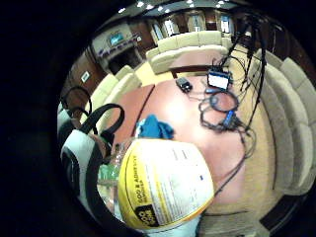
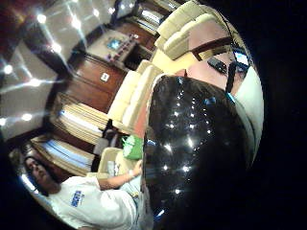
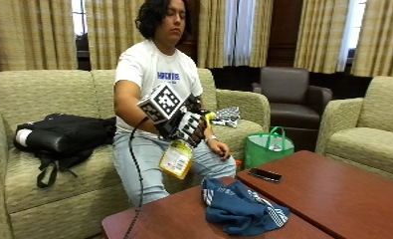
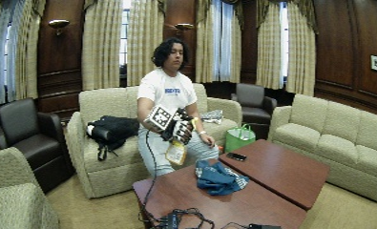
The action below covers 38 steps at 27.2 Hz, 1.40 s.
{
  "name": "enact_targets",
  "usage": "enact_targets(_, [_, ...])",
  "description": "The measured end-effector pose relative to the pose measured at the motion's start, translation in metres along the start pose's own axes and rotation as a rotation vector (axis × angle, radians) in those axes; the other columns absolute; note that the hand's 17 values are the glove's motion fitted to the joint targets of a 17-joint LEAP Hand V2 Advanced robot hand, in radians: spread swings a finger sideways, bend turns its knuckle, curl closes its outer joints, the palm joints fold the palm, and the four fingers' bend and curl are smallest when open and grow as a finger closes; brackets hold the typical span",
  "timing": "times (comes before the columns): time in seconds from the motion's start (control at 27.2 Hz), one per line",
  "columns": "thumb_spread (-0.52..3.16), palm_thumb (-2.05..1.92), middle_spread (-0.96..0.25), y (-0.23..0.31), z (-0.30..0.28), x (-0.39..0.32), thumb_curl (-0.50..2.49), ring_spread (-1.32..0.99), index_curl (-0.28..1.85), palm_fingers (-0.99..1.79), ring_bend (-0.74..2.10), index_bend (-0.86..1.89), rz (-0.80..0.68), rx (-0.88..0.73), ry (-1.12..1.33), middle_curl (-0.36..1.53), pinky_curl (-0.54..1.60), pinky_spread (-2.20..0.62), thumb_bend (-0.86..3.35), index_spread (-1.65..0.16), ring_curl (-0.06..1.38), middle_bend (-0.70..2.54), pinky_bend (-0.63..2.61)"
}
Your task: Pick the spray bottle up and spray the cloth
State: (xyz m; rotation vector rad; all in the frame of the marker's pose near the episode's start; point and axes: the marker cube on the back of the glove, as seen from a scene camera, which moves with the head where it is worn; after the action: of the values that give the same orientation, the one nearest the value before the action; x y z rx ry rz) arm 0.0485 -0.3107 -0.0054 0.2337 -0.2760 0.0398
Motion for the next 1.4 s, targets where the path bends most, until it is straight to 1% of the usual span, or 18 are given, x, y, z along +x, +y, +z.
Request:
enact_targets(0.15, [0.34, 0.91, -0.21, -0.011, 0.015, -0.023, 0.72, -0.22, 0.58, 1.38, 0.7, 0.48, -0.088, -0.112, 0.208, 0.57, 0.41, -0.31, -0.03, -0.24, 0.5, 0.6, 0.48])
enact_targets(0.29, [0.34, 0.91, -0.21, -0.03, 0.032, -0.035, 0.74, -0.22, 0.58, 1.38, 0.7, 0.49, -0.173, -0.198, 0.366, 0.57, 0.41, -0.3, -0.03, -0.24, 0.5, 0.61, 0.48])
enact_targets(0.59, [0.33, 0.9, -0.21, -0.039, 0.094, -0.059, 0.76, -0.22, 0.59, 1.37, 0.7, 0.49, -0.249, -0.297, 0.618, 0.57, 0.41, -0.3, -0.03, -0.24, 0.5, 0.61, 0.47])
enact_targets(0.81, [0.33, 0.9, -0.21, -0.022, 0.15, -0.056, 0.78, -0.22, 0.6, 1.37, 0.7, 0.48, -0.304, -0.449, 0.782, 0.57, 0.41, -0.3, -0.03, -0.24, 0.5, 0.62, 0.47])
enact_targets(1.1, [0.33, 0.9, -0.21, 0.023, 0.218, -0.041, 0.79, -0.22, 0.61, 1.37, 0.7, 0.47, -0.425, -0.699, 0.986, 0.57, 0.41, -0.3, -0.03, -0.24, 0.5, 0.62, 0.47])
enact_targets(1.22, [0.33, 0.9, -0.21, 0.028, 0.23, -0.03, 0.8, -0.22, 0.61, 1.37, 0.7, 0.47, -0.39, -0.734, 1.057, 0.57, 0.41, -0.31, -0.02, -0.24, 0.5, 0.62, 0.47])
enact_targets(1.4, [0.34, 0.9, -0.21, 0.037, 0.243, -0.019, 0.81, -0.22, 0.61, 1.37, 0.7, 0.47, -0.31, -0.778, 1.033, 0.57, 0.41, -0.31, -0.03, -0.24, 0.5, 0.61, 0.47])
